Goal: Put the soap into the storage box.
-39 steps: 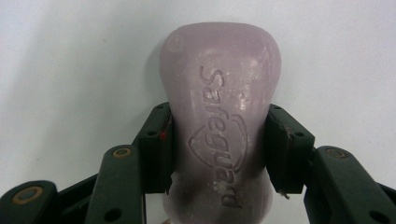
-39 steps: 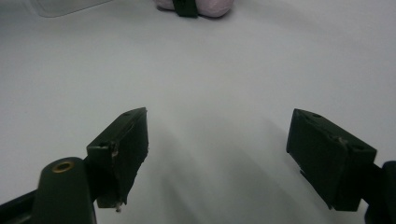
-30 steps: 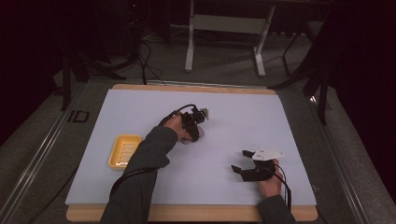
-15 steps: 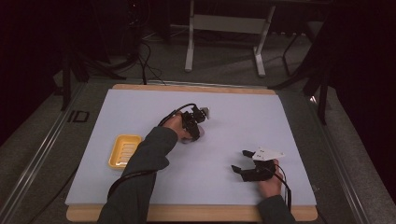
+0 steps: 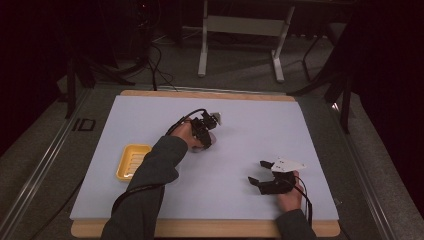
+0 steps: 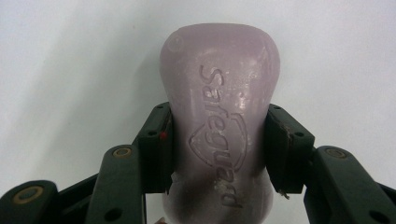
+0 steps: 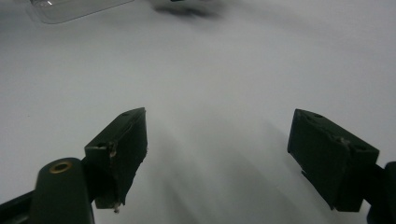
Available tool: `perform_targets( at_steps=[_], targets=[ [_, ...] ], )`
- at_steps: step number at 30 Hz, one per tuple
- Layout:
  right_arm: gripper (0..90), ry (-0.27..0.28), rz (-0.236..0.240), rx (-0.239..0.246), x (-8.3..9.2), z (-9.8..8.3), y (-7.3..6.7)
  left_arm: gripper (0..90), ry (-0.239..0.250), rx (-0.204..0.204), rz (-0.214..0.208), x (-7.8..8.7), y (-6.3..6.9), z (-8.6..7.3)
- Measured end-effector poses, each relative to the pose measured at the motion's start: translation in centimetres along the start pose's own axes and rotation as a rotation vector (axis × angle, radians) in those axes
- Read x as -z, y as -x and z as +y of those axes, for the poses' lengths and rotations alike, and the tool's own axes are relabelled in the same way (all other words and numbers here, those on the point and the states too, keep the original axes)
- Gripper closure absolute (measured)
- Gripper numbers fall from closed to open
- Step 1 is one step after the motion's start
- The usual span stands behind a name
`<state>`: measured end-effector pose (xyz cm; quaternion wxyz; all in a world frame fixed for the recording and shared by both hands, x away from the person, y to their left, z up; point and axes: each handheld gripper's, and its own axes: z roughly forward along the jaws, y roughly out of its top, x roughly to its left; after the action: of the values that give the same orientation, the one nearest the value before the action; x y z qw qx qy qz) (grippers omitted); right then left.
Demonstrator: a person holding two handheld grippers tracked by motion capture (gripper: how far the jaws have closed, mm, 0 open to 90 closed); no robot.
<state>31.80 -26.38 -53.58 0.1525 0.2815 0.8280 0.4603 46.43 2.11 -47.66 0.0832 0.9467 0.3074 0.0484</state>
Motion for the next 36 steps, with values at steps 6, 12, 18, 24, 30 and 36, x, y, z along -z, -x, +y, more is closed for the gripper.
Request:
perform_targets(
  at_steps=[6, 12, 18, 24, 30, 36],
  targets=[
    [19.5, 0.000, -0.001, 0.001, 0.0, 0.0, 0.0, 49.7, 0.021, 0.044, 0.005, 0.9, -0.5, -0.8],
    [19.5, -0.001, -0.002, 0.001, 0.0, 0.0, 0.0, 49.7, 0.021, 0.072, 0.006, 1.6, -0.8, -1.4],
    [19.5, 0.000, -0.002, 0.002, 0.0, 0.0, 0.0, 49.8, 0.018, 0.113, 0.001, 2.1, -1.2, -2.0],
    [19.5, 0.001, -0.003, 0.003, 0.0, 0.0, 0.0, 49.7, 0.034, 0.151, 0.002, 3.0, -1.4, -2.7],
    [19.5, 0.003, -0.003, 0.000, 0.1, 0.0, 0.0, 49.7, 0.058, 0.177, 0.002, 3.8, -1.7, -3.5],
    [19.6, 0.005, -0.002, -0.001, 0.1, 0.0, 0.0, 49.8, 0.081, 0.202, -0.001, 5.0, -2.2, -4.1]
  ],
)
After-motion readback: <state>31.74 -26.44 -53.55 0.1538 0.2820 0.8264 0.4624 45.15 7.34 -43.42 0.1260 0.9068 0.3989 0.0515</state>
